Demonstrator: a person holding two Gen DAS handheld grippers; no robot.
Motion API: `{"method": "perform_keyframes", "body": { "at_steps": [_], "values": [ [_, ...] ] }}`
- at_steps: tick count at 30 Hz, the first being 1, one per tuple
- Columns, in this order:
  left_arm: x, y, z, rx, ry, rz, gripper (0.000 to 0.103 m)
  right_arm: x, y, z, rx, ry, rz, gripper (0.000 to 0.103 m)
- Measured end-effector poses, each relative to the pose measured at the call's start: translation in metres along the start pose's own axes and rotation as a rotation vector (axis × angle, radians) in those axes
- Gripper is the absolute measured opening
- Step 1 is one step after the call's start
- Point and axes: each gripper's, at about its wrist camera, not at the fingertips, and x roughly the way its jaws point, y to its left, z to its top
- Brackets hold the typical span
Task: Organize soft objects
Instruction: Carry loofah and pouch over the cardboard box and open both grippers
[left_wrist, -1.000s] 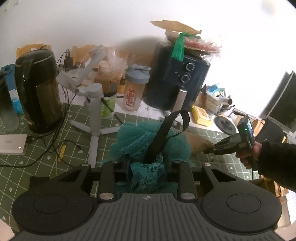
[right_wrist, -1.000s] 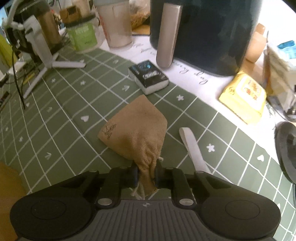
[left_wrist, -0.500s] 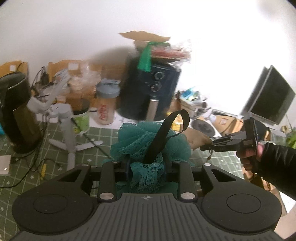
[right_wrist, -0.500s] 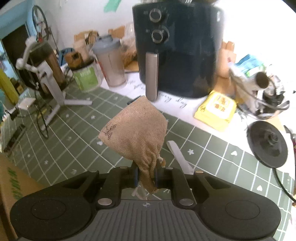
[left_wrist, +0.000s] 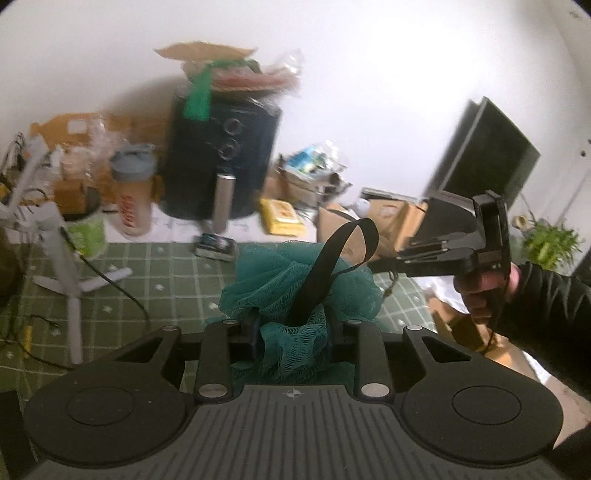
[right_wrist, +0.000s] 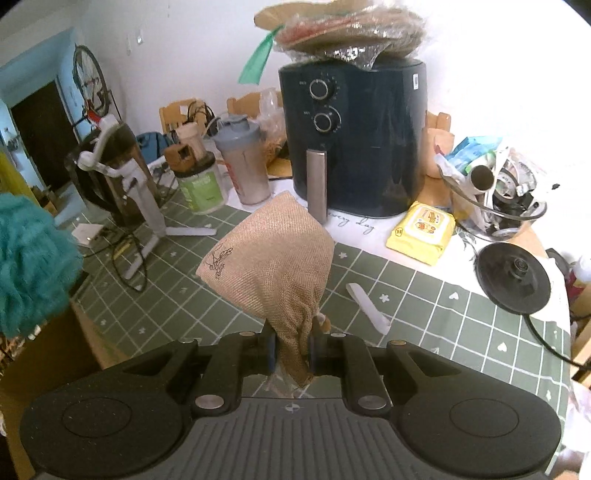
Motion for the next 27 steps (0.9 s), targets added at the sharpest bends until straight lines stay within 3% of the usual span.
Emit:
{"method": "perform_keyframes", "body": {
  "at_steps": [4,11,21,27],
  "values": [
    [0.011,-0.001,-0.010,-0.045,0.074,-0.102,0.037,-0.019,0.005,-0.008,0.020,-0.019,0.000,0.018],
    [0.044,-0.005,-0.037,-0.039,0.255,-0.044,0.049,-0.047,0.021,-0.028,0.065,-0.046,0.023,0.018],
    [0.036,-0.007,-0.044,-0.013,0.257,0.021,0.050,-0.070,0.050,-0.052,0.132,-0.062,0.096,0.018],
    [0.021,-0.006,-0.045,-0.050,0.200,0.052,0.050,-0.077,0.072,-0.062,0.141,-0.066,0.147,0.018]
  ]
}}
